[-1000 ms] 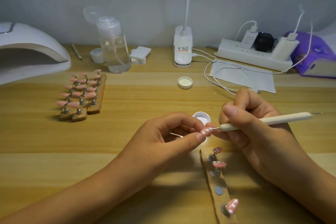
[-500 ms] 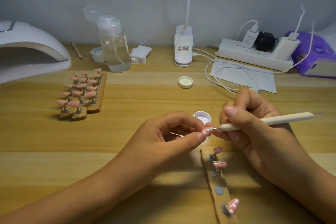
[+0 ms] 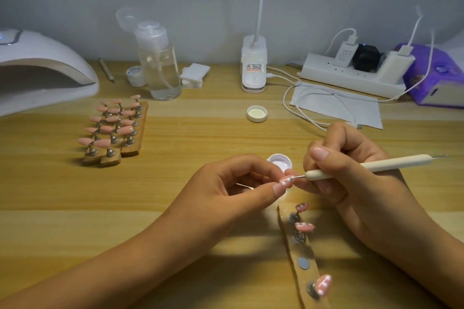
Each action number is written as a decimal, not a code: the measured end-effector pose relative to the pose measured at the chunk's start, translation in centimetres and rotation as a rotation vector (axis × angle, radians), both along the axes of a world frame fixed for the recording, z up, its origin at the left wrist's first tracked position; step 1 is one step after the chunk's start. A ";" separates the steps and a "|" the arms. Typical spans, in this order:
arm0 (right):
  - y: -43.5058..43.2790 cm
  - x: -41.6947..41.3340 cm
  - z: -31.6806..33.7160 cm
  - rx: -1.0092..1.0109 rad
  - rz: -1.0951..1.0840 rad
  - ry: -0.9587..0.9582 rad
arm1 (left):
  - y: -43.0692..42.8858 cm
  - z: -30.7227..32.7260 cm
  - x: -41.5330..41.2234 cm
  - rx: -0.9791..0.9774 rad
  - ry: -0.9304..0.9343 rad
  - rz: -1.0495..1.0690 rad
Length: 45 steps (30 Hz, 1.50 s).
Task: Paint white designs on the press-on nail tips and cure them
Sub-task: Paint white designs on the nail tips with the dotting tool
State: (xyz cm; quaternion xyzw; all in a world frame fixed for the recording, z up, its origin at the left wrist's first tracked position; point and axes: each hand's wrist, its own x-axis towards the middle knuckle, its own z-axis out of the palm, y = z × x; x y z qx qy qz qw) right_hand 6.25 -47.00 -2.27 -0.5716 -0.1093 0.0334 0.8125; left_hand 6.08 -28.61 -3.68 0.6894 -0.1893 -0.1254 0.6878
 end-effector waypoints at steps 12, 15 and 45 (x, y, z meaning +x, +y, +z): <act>-0.6 0.2 -0.1 -0.017 0.083 -0.035 | 0.2 -0.3 0.1 -0.011 0.026 0.011; -0.8 0.4 -0.1 0.018 0.088 -0.037 | 0.2 -0.1 0.0 -0.088 0.069 0.019; -1.7 1.7 -0.4 0.087 -0.145 0.074 | 0.4 -0.4 -1.5 0.521 -0.546 -0.063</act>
